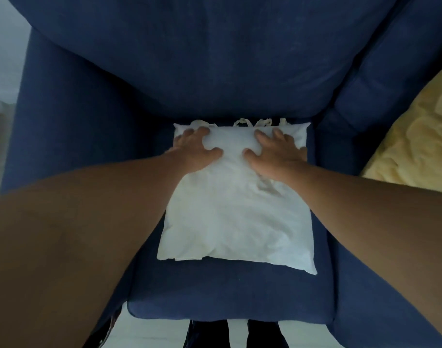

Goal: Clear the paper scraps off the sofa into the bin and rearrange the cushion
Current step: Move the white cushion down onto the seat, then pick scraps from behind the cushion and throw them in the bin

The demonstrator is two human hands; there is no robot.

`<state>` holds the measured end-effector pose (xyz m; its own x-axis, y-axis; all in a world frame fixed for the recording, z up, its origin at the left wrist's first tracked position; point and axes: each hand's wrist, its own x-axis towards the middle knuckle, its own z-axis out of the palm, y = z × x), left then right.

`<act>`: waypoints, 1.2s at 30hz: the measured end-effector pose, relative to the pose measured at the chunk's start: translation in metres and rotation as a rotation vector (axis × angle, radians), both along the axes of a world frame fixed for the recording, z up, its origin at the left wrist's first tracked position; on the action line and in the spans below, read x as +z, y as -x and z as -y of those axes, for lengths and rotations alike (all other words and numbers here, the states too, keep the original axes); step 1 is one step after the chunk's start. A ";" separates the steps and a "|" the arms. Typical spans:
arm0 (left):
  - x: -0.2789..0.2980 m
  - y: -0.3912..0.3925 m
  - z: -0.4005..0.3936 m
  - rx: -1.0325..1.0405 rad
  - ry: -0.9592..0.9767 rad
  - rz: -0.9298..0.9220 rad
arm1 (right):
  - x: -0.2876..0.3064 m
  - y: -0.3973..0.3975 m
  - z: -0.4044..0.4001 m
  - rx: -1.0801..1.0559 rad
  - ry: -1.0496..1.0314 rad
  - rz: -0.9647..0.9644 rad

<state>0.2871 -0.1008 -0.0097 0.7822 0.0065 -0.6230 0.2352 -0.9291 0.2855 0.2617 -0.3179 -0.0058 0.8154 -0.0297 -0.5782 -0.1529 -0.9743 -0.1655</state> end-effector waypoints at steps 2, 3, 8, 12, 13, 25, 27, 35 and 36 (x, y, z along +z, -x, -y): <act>-0.011 0.010 -0.001 0.041 0.046 -0.086 | -0.007 0.005 0.003 -0.021 -0.037 -0.092; -0.016 0.017 -0.001 0.062 0.054 -0.095 | -0.011 0.009 0.003 -0.029 -0.055 -0.107; -0.023 0.047 0.005 0.099 0.061 -0.097 | -0.023 0.025 0.007 -0.019 -0.144 -0.151; -0.019 0.054 0.001 0.110 0.060 -0.105 | -0.024 0.036 0.007 -0.045 -0.193 -0.163; -0.018 0.056 0.000 0.107 0.062 -0.112 | -0.023 0.038 0.007 -0.049 -0.201 -0.158; -0.011 0.001 -0.007 0.134 -0.145 0.249 | 0.002 0.022 0.003 0.050 -0.023 0.069; -0.014 -0.020 -0.010 0.183 -0.146 0.239 | 0.001 0.018 0.001 0.066 0.005 0.135; -0.055 -0.062 0.006 0.383 -0.152 0.040 | 0.001 0.005 -0.022 0.034 -0.016 0.264; -0.061 -0.064 0.010 0.381 -0.173 0.031 | 0.001 0.005 -0.024 0.033 -0.027 0.279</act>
